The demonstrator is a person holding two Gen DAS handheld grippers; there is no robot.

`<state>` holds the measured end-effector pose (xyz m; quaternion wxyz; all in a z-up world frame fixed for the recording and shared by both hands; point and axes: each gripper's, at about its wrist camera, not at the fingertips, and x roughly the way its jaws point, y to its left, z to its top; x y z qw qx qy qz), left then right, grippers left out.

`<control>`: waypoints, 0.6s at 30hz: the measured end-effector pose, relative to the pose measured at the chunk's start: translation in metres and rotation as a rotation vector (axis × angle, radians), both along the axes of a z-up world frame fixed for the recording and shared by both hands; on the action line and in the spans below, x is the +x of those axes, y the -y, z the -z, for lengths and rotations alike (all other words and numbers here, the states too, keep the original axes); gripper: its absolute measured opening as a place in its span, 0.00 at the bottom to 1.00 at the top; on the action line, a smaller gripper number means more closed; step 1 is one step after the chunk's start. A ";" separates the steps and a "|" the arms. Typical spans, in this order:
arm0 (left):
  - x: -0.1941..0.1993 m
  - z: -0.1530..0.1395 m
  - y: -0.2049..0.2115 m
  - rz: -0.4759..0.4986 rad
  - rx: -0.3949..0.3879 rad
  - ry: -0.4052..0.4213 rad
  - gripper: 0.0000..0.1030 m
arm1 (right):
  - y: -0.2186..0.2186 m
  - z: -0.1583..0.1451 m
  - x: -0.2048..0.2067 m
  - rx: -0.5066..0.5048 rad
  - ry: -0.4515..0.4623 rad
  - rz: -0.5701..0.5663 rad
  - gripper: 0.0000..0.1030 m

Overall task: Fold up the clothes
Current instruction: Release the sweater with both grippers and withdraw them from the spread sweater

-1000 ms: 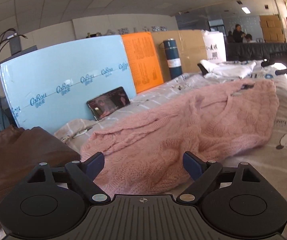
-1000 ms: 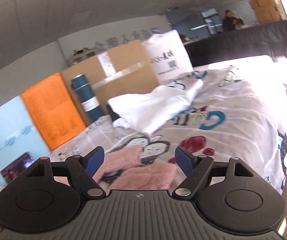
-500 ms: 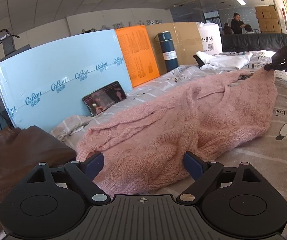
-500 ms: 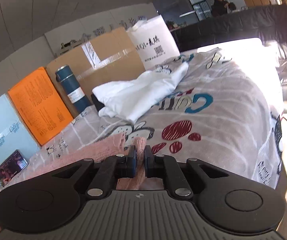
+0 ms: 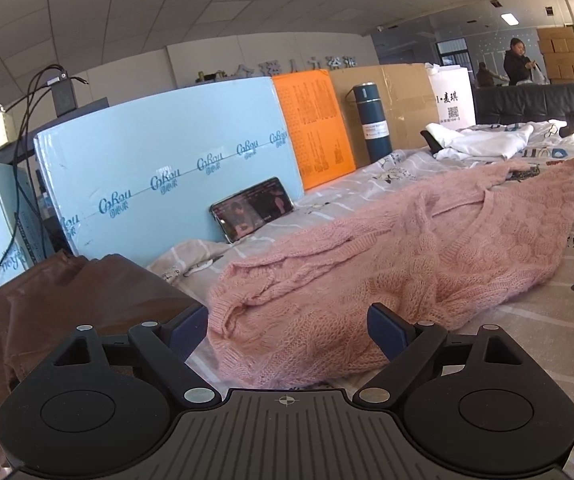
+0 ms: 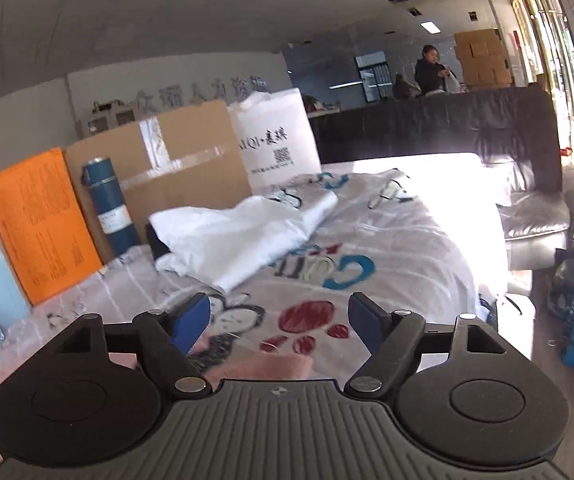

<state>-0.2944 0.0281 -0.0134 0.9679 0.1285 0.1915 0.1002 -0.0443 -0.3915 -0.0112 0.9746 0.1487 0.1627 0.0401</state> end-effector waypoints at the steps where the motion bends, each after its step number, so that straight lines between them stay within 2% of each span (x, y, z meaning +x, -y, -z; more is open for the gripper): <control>1: 0.000 -0.001 0.000 0.001 0.008 0.008 0.88 | -0.004 -0.006 0.000 0.028 0.015 -0.046 0.74; 4: 0.005 -0.002 0.005 0.000 0.056 0.029 0.90 | -0.031 -0.014 0.015 0.219 -0.079 -0.339 0.76; 6: 0.011 -0.005 0.013 0.013 0.113 0.063 0.92 | -0.055 -0.009 0.029 0.350 -0.188 -0.518 0.77; 8: 0.020 -0.010 0.021 0.033 0.166 0.106 0.93 | -0.086 -0.002 0.042 0.439 -0.310 -0.658 0.77; 10: 0.030 -0.012 0.029 0.090 0.209 0.128 0.97 | -0.121 0.006 0.050 0.517 -0.432 -0.777 0.77; 13: 0.045 -0.004 0.035 0.159 0.244 0.111 0.98 | -0.162 0.015 0.052 0.559 -0.550 -0.864 0.77; 18: 0.050 0.018 0.034 0.184 0.258 0.029 0.98 | -0.207 0.026 0.053 0.504 -0.662 -0.840 0.76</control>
